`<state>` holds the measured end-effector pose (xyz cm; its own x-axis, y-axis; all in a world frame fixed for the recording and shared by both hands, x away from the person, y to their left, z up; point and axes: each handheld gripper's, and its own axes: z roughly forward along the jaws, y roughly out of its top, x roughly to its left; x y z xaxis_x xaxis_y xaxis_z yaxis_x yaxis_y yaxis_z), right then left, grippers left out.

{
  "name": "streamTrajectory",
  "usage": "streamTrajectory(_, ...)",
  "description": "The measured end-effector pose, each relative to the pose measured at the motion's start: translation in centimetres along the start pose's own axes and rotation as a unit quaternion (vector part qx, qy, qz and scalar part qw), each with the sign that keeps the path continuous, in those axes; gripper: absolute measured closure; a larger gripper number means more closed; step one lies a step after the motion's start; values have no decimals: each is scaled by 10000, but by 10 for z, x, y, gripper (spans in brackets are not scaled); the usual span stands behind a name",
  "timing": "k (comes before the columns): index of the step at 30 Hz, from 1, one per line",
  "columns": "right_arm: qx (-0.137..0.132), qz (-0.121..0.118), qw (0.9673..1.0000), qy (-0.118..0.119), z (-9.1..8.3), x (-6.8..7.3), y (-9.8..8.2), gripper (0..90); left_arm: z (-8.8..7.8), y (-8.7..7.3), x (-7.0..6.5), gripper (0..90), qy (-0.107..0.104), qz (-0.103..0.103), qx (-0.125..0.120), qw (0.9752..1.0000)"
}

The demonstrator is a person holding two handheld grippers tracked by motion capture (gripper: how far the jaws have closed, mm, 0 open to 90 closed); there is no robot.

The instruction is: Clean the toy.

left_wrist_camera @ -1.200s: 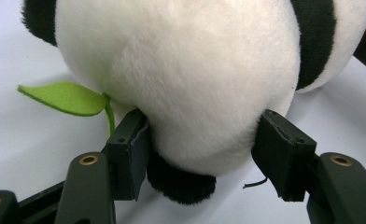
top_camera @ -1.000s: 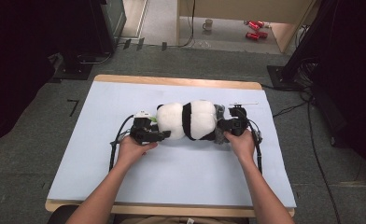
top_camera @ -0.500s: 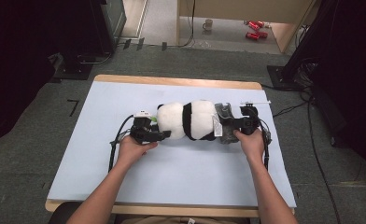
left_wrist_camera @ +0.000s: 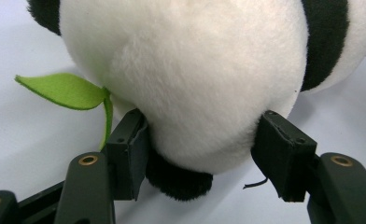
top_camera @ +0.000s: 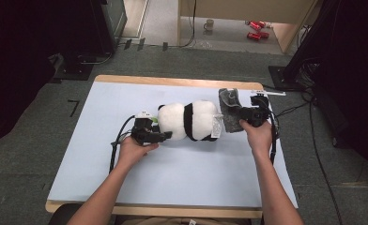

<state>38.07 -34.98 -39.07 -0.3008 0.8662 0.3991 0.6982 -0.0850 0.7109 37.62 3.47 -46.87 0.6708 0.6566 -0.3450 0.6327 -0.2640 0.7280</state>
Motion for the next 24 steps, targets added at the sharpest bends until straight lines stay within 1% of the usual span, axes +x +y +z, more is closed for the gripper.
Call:
streamTrajectory(1,27,-18,10000,14,4,2,0,785,0,0,0,391,-2,-1,-2,10000)
streamTrajectory(3,164,-62,9998,37,13,5,-2,785,0,0,0,392,-2,-1,-2,10000)
streamTrajectory(6,280,-138,9995,-26,25,8,-7,786,0,0,1,391,-9,-11,2,10000)
streamTrajectory(10,278,-105,9996,-32,32,5,-14,787,0,0,1,392,-11,-3,-9,10000)
streamTrajectory(13,398,-86,9991,-112,38,1,-21,788,0,0,1,392,-13,-15,-13,10000)
streamTrajectory(17,724,5,9972,-210,51,-3,-32,789,0,-1,2,392,-10,-4,-1,10000)
streamTrajectory(20,896,234,9956,-135,57,-6,-38,789,0,-1,2,392,-12,23,1,10000)
streamTrajectory(22,957,241,9951,-110,59,-8,-41,789,0,-1,2,392,-20,36,-7,10000)
streamTrajectory(24,1046,188,9942,-142,61,-8,-45,789,0,0,2,392,-15,39,-19,10000)
